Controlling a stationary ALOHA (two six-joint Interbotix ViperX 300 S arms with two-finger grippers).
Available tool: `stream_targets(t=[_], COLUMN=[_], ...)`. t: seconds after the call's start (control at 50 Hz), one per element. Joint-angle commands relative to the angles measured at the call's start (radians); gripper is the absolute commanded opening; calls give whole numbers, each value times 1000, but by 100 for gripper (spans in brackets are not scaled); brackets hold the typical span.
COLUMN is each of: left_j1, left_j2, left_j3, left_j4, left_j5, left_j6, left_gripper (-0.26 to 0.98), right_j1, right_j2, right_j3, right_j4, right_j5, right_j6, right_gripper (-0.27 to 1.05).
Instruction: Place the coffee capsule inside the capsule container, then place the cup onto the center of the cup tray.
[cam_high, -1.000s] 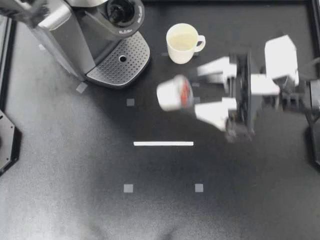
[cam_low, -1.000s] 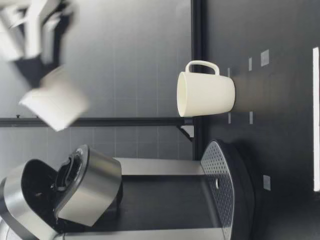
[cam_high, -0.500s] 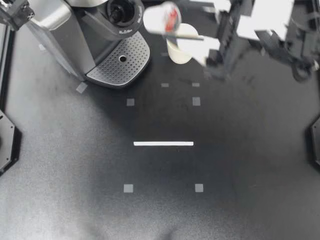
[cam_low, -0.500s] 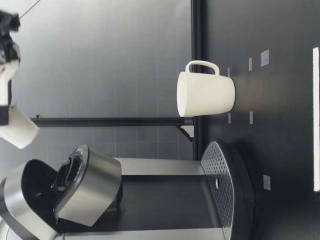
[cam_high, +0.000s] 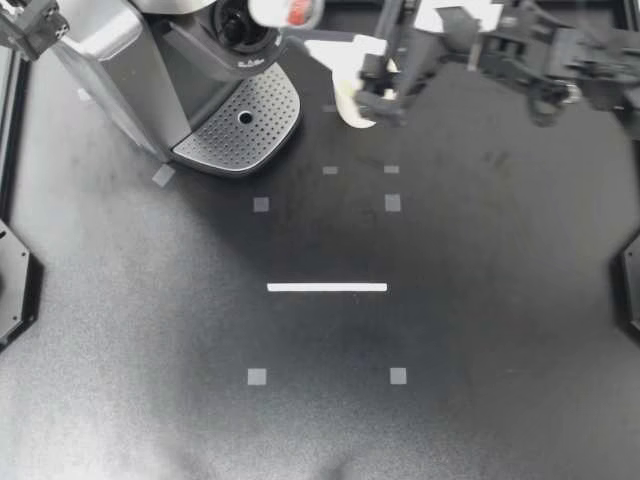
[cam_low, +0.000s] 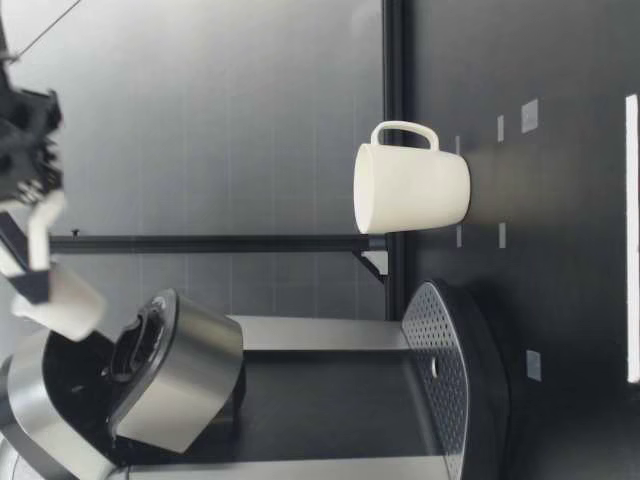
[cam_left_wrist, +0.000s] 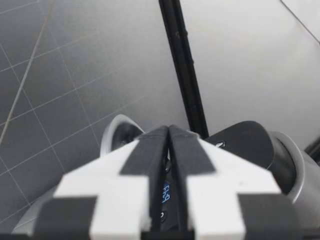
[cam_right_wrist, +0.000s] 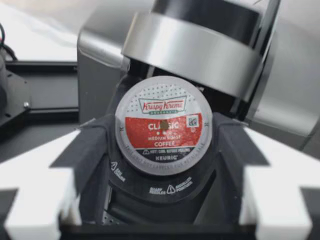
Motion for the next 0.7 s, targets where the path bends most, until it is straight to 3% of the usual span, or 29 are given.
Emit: stream_targets(t=[0.0, 0.68], left_j1=[2, 2], left_j2=[-2, 2], left_j3=[-11, -9], left_j4=[5, 14], left_j5=[2, 2], left_j6=[0, 5], left_gripper=[14, 14], right_j1=[-6, -6], right_j2=[6, 78], right_j3=[-40, -80], right_j4=[-2, -2], right_j5=[-3, 3], right_j6=[-2, 0], right_gripper=[49, 49])
